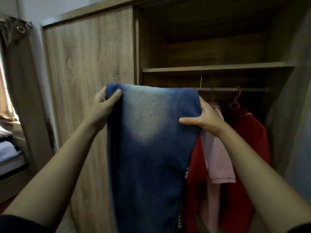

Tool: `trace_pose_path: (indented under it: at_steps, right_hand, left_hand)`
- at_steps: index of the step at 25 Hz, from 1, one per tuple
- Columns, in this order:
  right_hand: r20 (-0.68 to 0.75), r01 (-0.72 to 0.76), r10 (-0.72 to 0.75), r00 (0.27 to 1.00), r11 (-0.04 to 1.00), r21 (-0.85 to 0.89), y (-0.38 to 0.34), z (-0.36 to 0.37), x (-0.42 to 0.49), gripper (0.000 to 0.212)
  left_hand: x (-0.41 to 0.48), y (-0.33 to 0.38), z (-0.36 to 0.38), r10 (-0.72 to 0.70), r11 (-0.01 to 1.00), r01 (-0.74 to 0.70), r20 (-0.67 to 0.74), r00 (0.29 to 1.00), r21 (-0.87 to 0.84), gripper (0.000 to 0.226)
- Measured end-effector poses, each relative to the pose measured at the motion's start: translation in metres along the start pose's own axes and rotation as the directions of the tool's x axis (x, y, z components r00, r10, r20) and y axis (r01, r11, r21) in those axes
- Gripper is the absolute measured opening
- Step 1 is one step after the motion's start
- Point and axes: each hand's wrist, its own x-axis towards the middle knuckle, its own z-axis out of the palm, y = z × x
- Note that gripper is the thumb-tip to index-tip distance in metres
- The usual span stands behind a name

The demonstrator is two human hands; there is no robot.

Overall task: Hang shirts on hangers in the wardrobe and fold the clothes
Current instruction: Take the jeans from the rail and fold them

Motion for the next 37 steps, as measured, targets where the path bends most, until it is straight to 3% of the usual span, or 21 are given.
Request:
trace_pose_path:
  at_steps: [2,4,8,10,12,14,16,19,21,23,24,26,28,29,30,31,33,35,37]
  right_hand:
    - [-0.045,0.021,-0.021,0.999,1.000,-0.004,0.001,-0.001,0.003,0.060]
    - [-0.050,0.017,-0.017,0.999,1.000,-0.010,-0.001,-0.001,0.005,0.059]
    - [-0.039,0.006,-0.007,0.999,1.000,-0.006,-0.018,-0.016,0.014,0.068]
    - [-0.165,0.040,0.006,0.986,0.960,0.277,-0.021,-0.021,0.011,0.074]
    - [-0.196,0.037,0.089,0.977,0.828,0.559,-0.007,-0.009,-0.006,0.074]
    - [-0.054,-0.132,0.233,0.971,0.709,0.692,0.012,0.024,-0.034,0.039]
    - [0.085,-0.272,0.299,0.950,0.670,0.691,0.023,0.049,-0.047,0.034]
    - [0.002,-0.239,0.308,0.951,0.735,0.634,0.025,0.056,-0.035,0.028]
    - [-0.023,-0.228,0.329,0.944,0.700,0.677,0.019,0.058,-0.026,0.021]
    - [-0.040,-0.235,0.375,0.926,0.657,0.716,0.022,0.061,-0.020,0.019]
    - [-0.048,-0.250,0.406,0.913,0.646,0.722,0.024,0.063,-0.019,0.019]
    - [-0.048,-0.314,0.493,0.869,0.622,0.717,0.029,0.064,-0.015,0.020]
    - [-0.013,-0.417,0.583,0.813,0.597,0.685,0.034,0.066,-0.012,0.022]
    - [0.012,-0.461,0.608,0.793,0.588,0.664,0.034,0.066,-0.013,0.023]
    - [0.052,-0.482,0.605,0.795,0.577,0.660,0.033,0.065,-0.014,0.025]
    - [0.099,-0.467,0.557,0.824,0.571,0.675,0.034,0.062,-0.016,0.030]
    - [0.158,-0.359,0.360,0.920,0.604,0.712,0.032,0.049,-0.023,0.049]
    - [0.176,-0.279,0.217,0.960,0.707,0.649,0.029,0.038,-0.027,0.074]
    - [0.157,-0.247,0.190,0.969,0.766,0.594,0.027,0.037,-0.026,0.093]
  left_hand:
    - [-0.002,-0.012,-0.011,-0.100,0.992,0.086,0.164,0.981,0.092,0.046]
    - [-0.008,-0.021,-0.018,-0.127,0.986,0.097,0.224,0.966,0.139,0.066]
    - [-0.010,-0.015,-0.008,-0.033,0.999,0.036,0.150,0.988,-0.015,0.062]
    - [-0.004,-0.002,0.002,0.025,0.993,-0.016,0.069,0.997,-0.115,0.054]
    - [0.004,0.010,0.010,0.026,0.984,-0.030,-0.026,0.999,-0.178,0.044]
    - [0.006,0.016,0.015,0.003,0.980,-0.017,-0.073,0.997,-0.197,0.039]
    - [0.010,0.014,0.017,-0.090,0.984,0.077,-0.077,0.993,-0.159,0.041]
    - [0.011,0.005,0.001,-0.398,0.915,0.398,0.010,0.917,-0.068,0.034]
    - [0.015,0.007,-0.004,-0.578,0.757,0.581,0.109,0.809,-0.300,0.027]
    - [0.003,-0.009,-0.008,-0.546,0.637,0.546,0.181,0.818,-0.544,0.041]
    - [-0.008,-0.018,-0.009,-0.556,0.617,0.558,0.196,0.808,-0.555,0.047]
    - [-0.033,-0.035,-0.009,-0.640,0.667,0.648,0.164,0.751,-0.367,0.055]
    - [-0.048,-0.037,-0.007,-0.722,0.589,0.753,0.226,0.654,-0.294,0.065]
    - [-0.051,-0.033,-0.006,-0.720,0.586,0.745,0.216,0.659,-0.318,0.062]
    - [-0.052,-0.030,-0.008,-0.685,0.611,0.699,0.194,0.702,-0.371,0.056]
    - [-0.054,-0.029,-0.011,-0.617,0.658,0.621,0.167,0.769,-0.427,0.065]
    - [-0.055,-0.025,-0.016,-0.450,0.740,0.483,0.189,0.873,-0.469,0.116]
    - [-0.057,-0.018,-0.016,-0.333,0.861,0.383,0.196,0.922,-0.335,0.128]
    - [-0.054,-0.010,-0.014,-0.314,0.918,0.330,0.108,0.943,-0.218,0.115]
